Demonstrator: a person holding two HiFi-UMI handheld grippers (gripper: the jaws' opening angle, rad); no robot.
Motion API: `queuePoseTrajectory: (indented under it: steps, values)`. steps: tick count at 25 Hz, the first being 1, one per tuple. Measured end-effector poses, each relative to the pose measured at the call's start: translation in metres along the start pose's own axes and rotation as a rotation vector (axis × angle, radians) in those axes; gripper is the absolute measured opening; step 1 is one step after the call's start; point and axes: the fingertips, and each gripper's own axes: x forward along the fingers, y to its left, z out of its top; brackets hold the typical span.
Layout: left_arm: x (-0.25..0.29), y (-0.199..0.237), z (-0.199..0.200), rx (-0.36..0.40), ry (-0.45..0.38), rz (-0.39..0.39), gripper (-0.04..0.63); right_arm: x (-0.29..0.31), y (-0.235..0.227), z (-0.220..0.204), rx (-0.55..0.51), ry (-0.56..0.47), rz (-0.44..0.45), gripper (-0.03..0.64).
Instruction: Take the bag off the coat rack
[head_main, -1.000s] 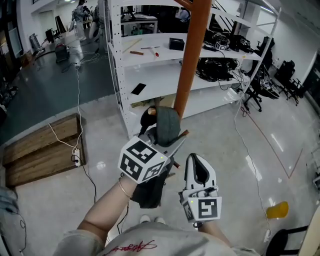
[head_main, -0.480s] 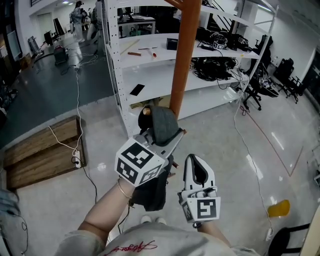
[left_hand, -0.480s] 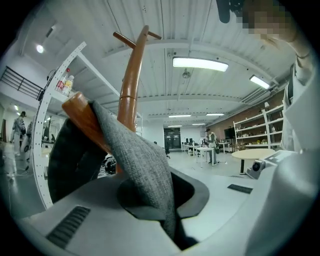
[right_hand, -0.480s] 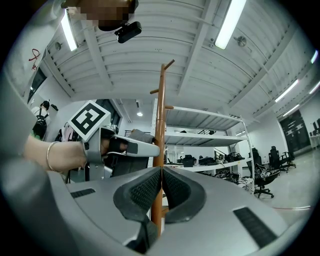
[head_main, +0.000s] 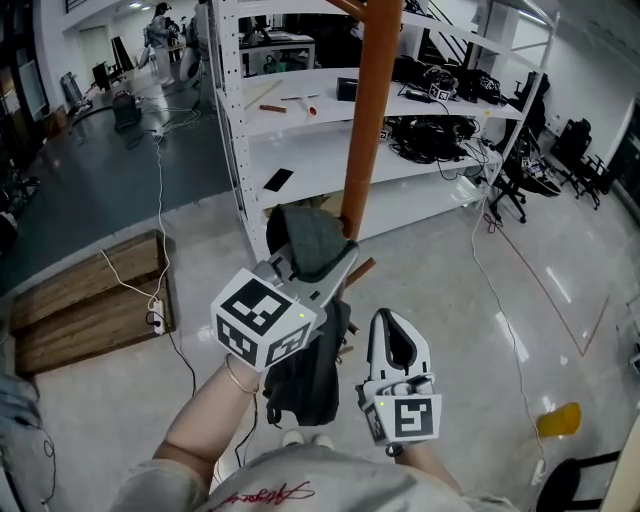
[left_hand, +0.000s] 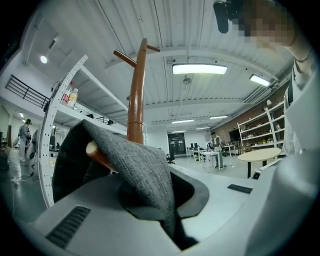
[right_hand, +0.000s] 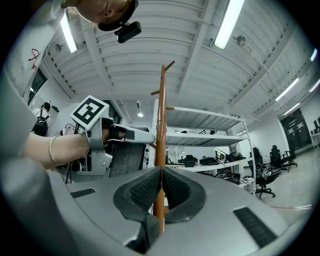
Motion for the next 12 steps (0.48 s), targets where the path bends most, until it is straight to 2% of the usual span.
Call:
queuePoseTrajectory:
  steps: [2,6,10,12]
  values:
    - [-0.005,0.004,0.004,0.005,-0.009,0.017,0.015,0.001,0.001,0.001,-0.015,-0.022,0.008,0.018]
    - [-0.016,0.011,0.01,0.01,-0.025,0.052,0.015,0.0,0.008,0.0,0.003,0.004,0.023,0.018]
    - [-0.028,0.015,0.019,0.019,-0.049,0.087,0.015,0.001,0.012,0.004,-0.018,-0.04,0.047,0.018]
    - [-0.034,0.017,0.021,0.024,-0.055,0.104,0.016,0.001,0.015,0.002,-0.001,-0.018,0.054,0.018]
